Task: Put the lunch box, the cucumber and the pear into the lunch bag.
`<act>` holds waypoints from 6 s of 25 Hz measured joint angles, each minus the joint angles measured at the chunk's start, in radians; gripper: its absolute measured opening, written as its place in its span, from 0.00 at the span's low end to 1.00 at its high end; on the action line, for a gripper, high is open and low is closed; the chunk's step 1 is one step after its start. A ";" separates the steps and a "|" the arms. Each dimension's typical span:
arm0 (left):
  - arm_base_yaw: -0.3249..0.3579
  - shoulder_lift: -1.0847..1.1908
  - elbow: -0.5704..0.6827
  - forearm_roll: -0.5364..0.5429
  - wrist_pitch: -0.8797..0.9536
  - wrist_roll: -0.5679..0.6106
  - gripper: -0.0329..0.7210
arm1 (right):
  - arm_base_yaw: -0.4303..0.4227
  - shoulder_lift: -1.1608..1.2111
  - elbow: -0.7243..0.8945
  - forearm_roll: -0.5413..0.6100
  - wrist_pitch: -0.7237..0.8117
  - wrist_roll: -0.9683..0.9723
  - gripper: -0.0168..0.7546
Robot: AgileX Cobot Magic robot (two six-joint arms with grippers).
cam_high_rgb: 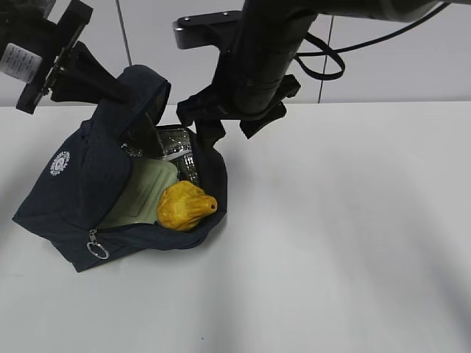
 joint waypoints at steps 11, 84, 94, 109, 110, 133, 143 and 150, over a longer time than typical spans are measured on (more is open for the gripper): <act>0.000 0.000 0.000 0.000 0.000 0.000 0.05 | -0.129 0.077 0.000 0.314 -0.004 -0.143 0.69; -0.037 0.169 -0.001 -0.304 -0.079 -0.129 0.05 | -0.270 0.177 -0.305 0.428 0.230 -0.248 0.03; 0.002 0.169 -0.001 -0.336 -0.094 -0.116 0.05 | -0.270 0.182 -0.305 0.476 0.177 -0.271 0.10; 0.034 0.156 -0.001 -0.363 -0.091 -0.062 0.53 | -0.270 0.122 -0.313 0.426 0.232 -0.323 0.67; 0.045 0.146 -0.001 -0.361 -0.087 -0.056 0.54 | -0.270 0.106 -0.315 0.412 0.236 -0.323 0.67; -0.002 -0.410 -0.001 0.438 0.083 -0.178 0.55 | 0.140 -0.209 -0.038 0.059 0.259 -0.280 0.67; -0.020 -0.439 0.039 0.514 0.082 -0.206 0.55 | 0.278 -0.318 0.320 0.071 -0.125 -0.267 0.67; -0.020 -0.439 0.102 0.515 0.048 -0.207 0.55 | 0.294 -0.358 0.657 0.108 -0.513 -0.328 0.67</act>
